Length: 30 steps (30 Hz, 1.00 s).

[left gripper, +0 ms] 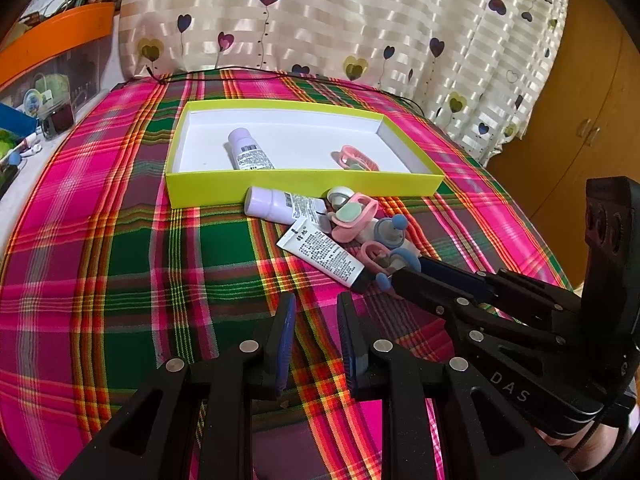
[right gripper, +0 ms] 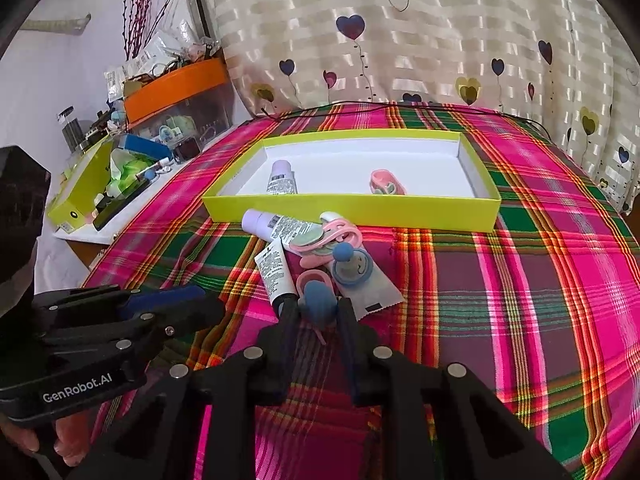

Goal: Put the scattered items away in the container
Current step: 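Move the left tool to the white black-capped tube while the right tool approaches a blue-capped item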

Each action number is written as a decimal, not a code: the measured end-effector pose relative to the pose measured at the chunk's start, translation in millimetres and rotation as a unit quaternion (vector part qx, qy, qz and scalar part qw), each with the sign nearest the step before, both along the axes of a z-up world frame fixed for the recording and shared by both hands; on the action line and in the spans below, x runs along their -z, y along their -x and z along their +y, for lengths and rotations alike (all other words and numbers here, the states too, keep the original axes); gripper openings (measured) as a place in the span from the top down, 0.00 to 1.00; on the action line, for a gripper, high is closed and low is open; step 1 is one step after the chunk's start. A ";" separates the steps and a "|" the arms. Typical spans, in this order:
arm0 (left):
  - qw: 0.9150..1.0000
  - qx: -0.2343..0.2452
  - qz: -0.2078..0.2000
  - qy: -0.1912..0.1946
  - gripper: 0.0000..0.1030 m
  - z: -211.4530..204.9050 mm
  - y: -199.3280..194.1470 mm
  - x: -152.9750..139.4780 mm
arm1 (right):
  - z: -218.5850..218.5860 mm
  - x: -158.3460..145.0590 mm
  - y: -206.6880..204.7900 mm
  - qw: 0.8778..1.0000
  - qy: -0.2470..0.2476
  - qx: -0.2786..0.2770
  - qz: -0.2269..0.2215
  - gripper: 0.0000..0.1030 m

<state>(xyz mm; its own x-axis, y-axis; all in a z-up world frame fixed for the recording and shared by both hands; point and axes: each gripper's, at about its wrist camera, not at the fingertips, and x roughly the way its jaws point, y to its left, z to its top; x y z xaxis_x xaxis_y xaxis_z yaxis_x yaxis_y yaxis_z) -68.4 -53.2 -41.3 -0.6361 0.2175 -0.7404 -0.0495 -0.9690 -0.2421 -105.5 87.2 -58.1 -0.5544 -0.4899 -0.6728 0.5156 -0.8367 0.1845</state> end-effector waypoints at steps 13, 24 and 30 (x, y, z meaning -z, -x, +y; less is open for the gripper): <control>1.000 -0.007 0.002 -0.013 0.77 6.6 13.3 0.6 | 15.6 -4.9 -1.0 1.000 0.008 0.018 0.007 0.81; 0.998 -0.057 -0.016 -0.013 0.71 11.6 46.4 9.9 | 21.6 -3.9 1.1 1.000 0.010 0.020 0.005 0.81; 0.999 -0.049 -0.017 0.008 0.65 20.9 52.3 13.8 | 24.6 -1.8 4.1 1.000 0.011 0.024 0.003 0.81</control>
